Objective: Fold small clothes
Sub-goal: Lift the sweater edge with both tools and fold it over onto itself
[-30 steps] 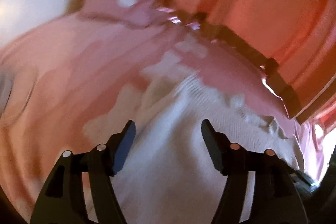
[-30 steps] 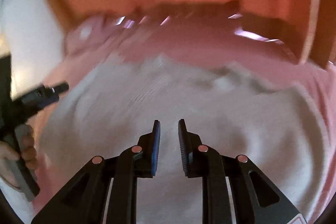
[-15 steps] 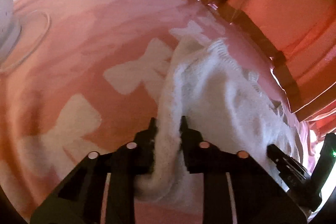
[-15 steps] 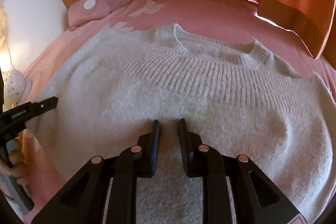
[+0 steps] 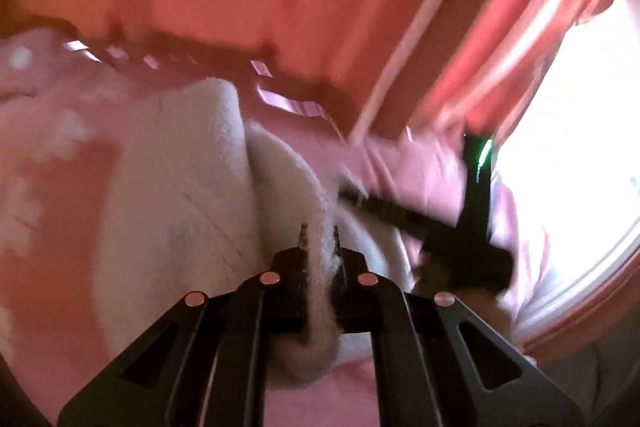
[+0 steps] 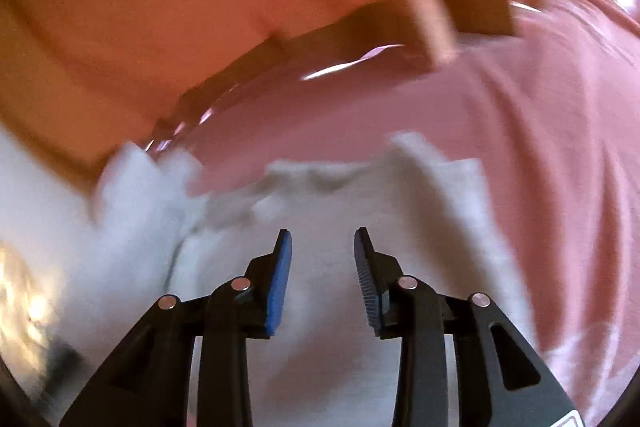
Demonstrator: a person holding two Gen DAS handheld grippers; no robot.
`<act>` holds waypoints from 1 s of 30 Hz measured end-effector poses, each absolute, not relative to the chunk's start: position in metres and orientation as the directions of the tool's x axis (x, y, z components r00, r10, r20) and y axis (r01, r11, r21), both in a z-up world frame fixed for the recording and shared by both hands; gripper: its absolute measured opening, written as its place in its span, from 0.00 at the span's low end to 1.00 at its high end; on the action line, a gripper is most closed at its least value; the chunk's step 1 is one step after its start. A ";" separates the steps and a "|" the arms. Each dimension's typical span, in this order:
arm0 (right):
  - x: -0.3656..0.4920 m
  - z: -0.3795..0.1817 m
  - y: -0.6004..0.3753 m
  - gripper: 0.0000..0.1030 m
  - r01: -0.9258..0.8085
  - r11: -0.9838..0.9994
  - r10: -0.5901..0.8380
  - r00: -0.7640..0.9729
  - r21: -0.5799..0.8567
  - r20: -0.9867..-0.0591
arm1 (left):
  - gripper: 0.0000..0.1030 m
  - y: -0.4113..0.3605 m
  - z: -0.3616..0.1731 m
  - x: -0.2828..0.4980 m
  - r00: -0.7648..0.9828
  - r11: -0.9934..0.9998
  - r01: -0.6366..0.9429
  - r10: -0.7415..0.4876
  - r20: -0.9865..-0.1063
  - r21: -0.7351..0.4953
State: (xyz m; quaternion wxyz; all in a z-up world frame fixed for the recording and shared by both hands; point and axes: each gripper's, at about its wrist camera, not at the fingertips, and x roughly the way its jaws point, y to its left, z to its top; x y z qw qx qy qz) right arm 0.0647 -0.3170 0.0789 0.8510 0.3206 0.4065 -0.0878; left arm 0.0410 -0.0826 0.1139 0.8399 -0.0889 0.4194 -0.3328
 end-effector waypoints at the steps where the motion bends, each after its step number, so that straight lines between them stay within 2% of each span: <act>1: 0.061 0.078 -0.326 0.35 0.427 0.765 0.105 0.656 0.482 -0.747 | 0.06 -0.097 0.096 0.041 0.388 0.763 0.481 -0.627 -0.675 -0.432; 3: 0.056 0.075 -0.338 0.37 0.433 0.743 0.124 0.659 0.510 -0.742 | 0.07 -0.111 0.063 0.040 0.344 0.779 0.451 -0.602 -0.721 -0.436; 5: 0.056 0.073 -0.338 0.42 0.405 0.741 0.173 0.655 0.536 -0.735 | 0.07 -0.109 0.050 0.035 0.347 0.787 0.444 -0.592 -0.728 -0.429; 7: 0.061 0.071 -0.332 0.54 0.350 0.748 0.242 0.647 0.564 -0.723 | 0.09 -0.097 0.058 0.031 0.374 0.786 0.450 -0.596 -0.710 -0.423; 8: 0.065 0.071 -0.325 0.57 0.309 0.746 0.297 0.638 0.590 -0.710 | 0.12 -0.091 0.063 0.029 0.383 0.785 0.443 -0.602 -0.701 -0.432; 10: 0.074 0.068 -0.310 0.64 0.251 0.731 0.389 0.612 0.635 -0.689 | 0.27 -0.069 0.077 0.022 0.392 0.765 0.438 -0.635 -0.665 -0.473; 11: 0.080 0.066 -0.300 0.64 0.219 0.713 0.447 0.589 0.666 -0.673 | 0.39 -0.062 0.082 0.017 0.402 0.763 0.441 -0.639 -0.656 -0.472; 12: 0.083 0.064 -0.297 0.65 0.208 0.703 0.473 0.578 0.680 -0.665 | 0.46 -0.051 0.087 0.010 0.420 0.770 0.446 -0.630 -0.653 -0.456; 15: 0.093 0.060 -0.279 0.67 0.182 0.683 0.533 0.537 0.707 -0.654 | 0.58 -0.028 0.086 -0.008 0.450 0.806 0.463 -0.572 -0.686 -0.369; 18: 0.101 0.060 -0.264 0.70 0.173 0.714 0.526 0.507 0.679 -0.683 | 0.67 -0.014 0.068 -0.016 0.466 0.850 0.450 -0.486 -0.739 -0.274; 21: 0.105 0.056 -0.257 0.72 0.185 0.723 0.522 0.485 0.666 -0.701 | 0.67 -0.005 0.042 -0.014 0.468 0.886 0.419 -0.398 -0.789 -0.198; 28: 0.117 0.049 -0.227 0.73 0.146 0.714 0.575 0.436 0.685 -0.693 | 0.68 0.005 0.018 -0.003 0.534 0.935 0.346 -0.265 -0.803 -0.079; 29: 0.120 0.051 -0.223 0.70 0.130 0.722 0.572 0.440 0.679 -0.692 | 0.68 0.008 0.016 0.001 0.534 0.939 0.332 -0.263 -0.804 -0.086; 30: 0.121 0.054 -0.218 0.53 0.109 0.737 0.563 0.448 0.667 -0.695 | 0.64 0.013 0.013 0.006 0.529 0.945 0.309 -0.262 -0.807 -0.104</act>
